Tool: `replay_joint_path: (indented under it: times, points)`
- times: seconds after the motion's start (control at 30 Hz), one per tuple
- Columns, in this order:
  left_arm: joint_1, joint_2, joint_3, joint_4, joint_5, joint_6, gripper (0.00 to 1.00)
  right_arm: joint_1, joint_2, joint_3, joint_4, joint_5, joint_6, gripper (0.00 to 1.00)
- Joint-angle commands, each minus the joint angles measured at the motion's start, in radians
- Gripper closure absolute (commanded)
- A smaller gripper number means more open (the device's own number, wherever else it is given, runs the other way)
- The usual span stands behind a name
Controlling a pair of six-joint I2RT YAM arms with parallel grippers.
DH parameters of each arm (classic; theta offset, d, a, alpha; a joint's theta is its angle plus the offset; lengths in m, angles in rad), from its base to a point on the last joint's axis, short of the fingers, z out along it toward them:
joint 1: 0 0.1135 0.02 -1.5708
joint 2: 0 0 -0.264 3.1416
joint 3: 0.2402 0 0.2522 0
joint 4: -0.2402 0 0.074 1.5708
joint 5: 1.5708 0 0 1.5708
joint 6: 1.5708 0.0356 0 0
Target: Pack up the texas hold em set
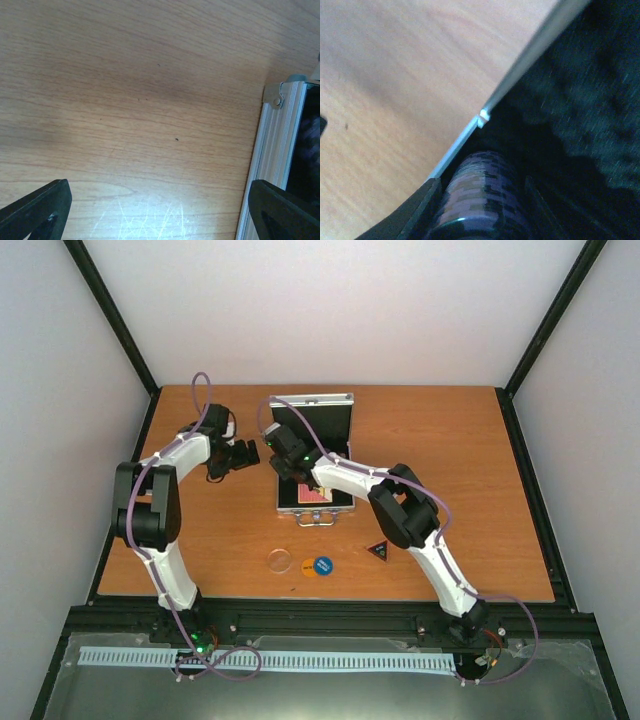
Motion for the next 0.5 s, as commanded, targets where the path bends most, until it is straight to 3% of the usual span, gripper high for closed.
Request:
replay_joint_path:
  times: [0.0, 0.47]
  points:
    - [0.005, 0.011, 0.009, 0.019, 0.022, -0.02, 0.0, 0.004, -0.031, -0.088, -0.042, -0.106, 0.028, 0.79]
    - [0.004, 0.009, 0.043, 0.01, 0.027, -0.02, 0.0, 0.0, -0.111, -0.116, -0.125, -0.284, 0.023, 0.2]
